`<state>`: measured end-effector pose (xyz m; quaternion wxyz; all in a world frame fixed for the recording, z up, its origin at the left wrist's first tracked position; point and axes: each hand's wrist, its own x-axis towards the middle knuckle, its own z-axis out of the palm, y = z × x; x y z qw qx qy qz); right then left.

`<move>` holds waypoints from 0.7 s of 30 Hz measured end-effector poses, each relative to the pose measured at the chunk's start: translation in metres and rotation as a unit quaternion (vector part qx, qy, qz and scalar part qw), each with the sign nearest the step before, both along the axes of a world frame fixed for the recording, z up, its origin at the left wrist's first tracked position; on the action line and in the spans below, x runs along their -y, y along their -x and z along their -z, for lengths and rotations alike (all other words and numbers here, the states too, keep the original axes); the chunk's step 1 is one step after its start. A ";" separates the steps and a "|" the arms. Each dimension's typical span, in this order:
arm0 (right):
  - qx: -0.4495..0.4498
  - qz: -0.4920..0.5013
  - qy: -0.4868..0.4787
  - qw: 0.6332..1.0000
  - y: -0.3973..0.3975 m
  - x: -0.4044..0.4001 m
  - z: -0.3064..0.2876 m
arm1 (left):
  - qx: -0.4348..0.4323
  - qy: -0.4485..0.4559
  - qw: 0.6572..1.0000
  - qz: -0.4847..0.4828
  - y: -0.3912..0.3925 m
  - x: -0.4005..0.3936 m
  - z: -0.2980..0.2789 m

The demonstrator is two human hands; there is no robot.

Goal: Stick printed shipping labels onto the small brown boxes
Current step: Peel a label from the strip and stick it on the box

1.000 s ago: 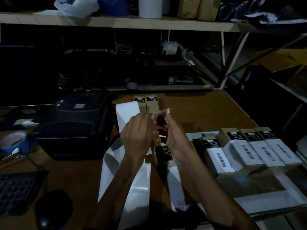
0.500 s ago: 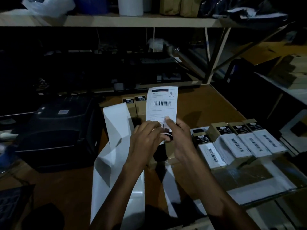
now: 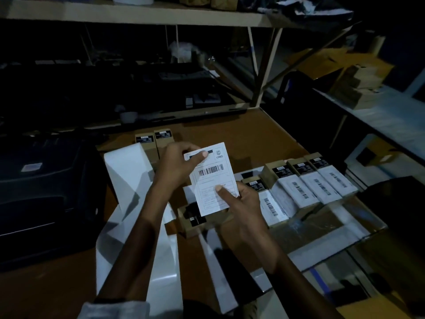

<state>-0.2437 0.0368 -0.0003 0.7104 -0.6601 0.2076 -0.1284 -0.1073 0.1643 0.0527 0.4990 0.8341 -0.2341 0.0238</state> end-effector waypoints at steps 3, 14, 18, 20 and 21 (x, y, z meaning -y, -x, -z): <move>-0.010 0.029 -0.065 0.997 0.007 0.005 0.007 | -0.031 0.012 0.998 0.050 -0.005 0.010 0.010; -0.093 0.048 -0.202 0.974 0.027 0.003 0.048 | -0.077 0.023 0.991 0.107 -0.003 0.027 0.040; -0.178 -0.010 -0.179 0.968 0.020 0.000 0.058 | -0.074 0.017 0.995 0.072 -0.005 0.021 0.045; -0.198 -0.018 -0.178 0.964 0.020 -0.001 0.060 | -0.091 0.016 0.994 0.056 -0.007 0.019 0.052; -0.200 -0.005 -0.179 0.963 0.020 0.001 0.061 | -0.102 0.019 0.994 0.046 -0.008 0.018 0.056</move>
